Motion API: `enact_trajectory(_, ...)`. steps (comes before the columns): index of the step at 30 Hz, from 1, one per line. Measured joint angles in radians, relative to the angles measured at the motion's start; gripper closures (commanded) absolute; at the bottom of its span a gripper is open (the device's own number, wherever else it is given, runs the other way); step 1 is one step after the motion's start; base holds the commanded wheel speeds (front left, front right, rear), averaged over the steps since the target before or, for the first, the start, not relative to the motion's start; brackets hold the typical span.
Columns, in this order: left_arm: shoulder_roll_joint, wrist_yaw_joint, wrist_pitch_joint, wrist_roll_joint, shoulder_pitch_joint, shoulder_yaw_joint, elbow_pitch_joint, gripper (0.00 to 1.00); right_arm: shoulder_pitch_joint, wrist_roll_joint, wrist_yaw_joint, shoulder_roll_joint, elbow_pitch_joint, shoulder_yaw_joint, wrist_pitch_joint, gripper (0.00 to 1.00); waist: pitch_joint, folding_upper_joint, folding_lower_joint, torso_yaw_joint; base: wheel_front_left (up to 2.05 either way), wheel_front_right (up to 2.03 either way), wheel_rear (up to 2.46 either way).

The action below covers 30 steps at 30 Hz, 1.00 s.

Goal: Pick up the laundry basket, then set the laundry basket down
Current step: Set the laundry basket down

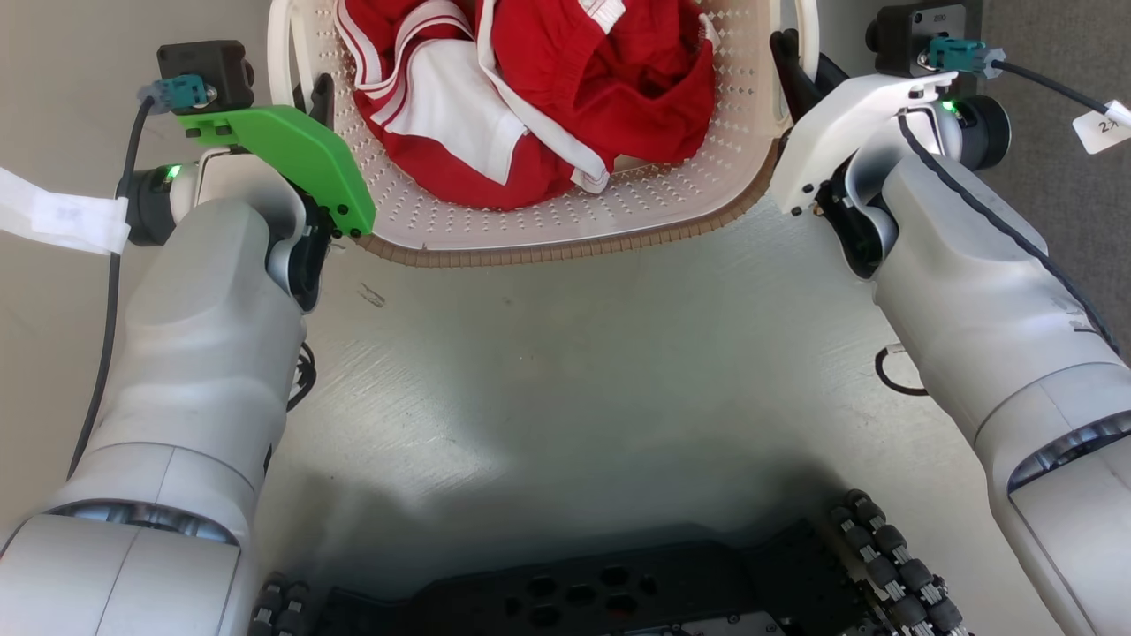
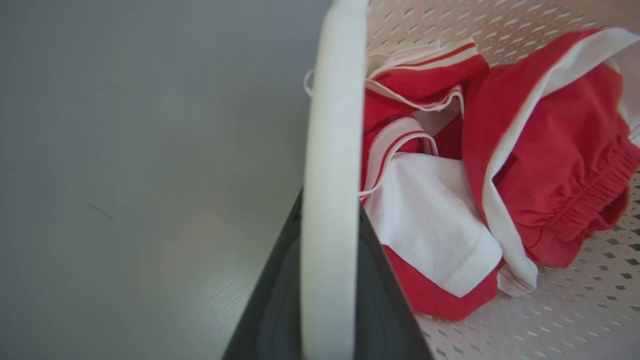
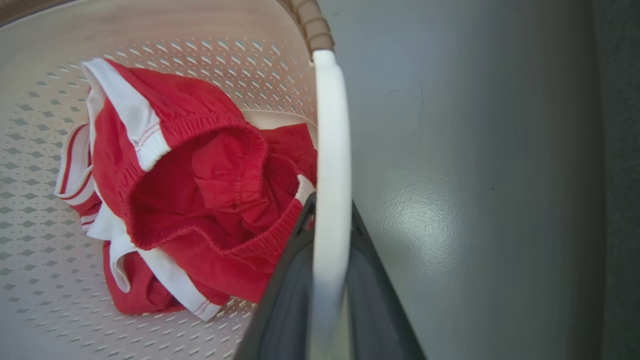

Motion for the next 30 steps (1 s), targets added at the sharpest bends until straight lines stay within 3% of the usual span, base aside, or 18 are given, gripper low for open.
enact_trajectory(10,-0.004,-0.009,0.0,-0.001,-0.009,0.0,0.015,1.0,-0.009,0.0,0.007,-0.002,0.007,0.003,-0.003,1.0,0.003,0.0,0.0,0.005,0.0,0.0,0.0)
enact_trajectory(11,-0.005,-0.01,0.0,-0.002,-0.009,0.0,0.016,1.0,-0.01,0.0,0.007,-0.002,0.008,0.004,-0.003,0.89,0.002,0.0,0.0,0.005,0.0,0.0,0.0)
enact_trajectory(12,-0.006,-0.012,0.001,-0.003,-0.01,0.001,0.016,1.0,-0.01,0.0,0.008,-0.002,0.009,0.006,-0.003,0.54,0.002,0.0,0.0,0.006,0.0,0.0,0.0)
enact_trajectory(13,-0.006,-0.018,0.002,-0.006,-0.01,0.001,0.017,0.53,-0.01,-0.002,0.008,-0.004,0.009,0.01,-0.005,0.0,0.001,0.0,0.0,0.006,0.0,0.0,0.0)
enact_trajectory(14,-0.006,-0.02,0.002,-0.009,-0.011,0.001,0.018,0.0,-0.011,-0.007,0.009,-0.008,0.009,0.016,-0.005,0.0,0.001,0.0,0.0,0.007,0.0,0.0,0.0)
enact_trajectory(18,0.023,-0.031,0.002,-0.011,-0.011,0.0,0.025,0.0,-0.011,-0.039,0.017,-0.037,0.016,0.043,-0.004,0.0,-0.007,0.0,0.0,0.009,0.0,0.0,0.0)
enact_trajectory(30,0.04,-0.035,0.001,-0.022,-0.011,-0.007,0.027,0.0,-0.008,-0.034,0.035,-0.035,0.012,0.054,-0.005,0.0,-0.066,0.0,0.0,0.008,0.0,0.0,0.0)
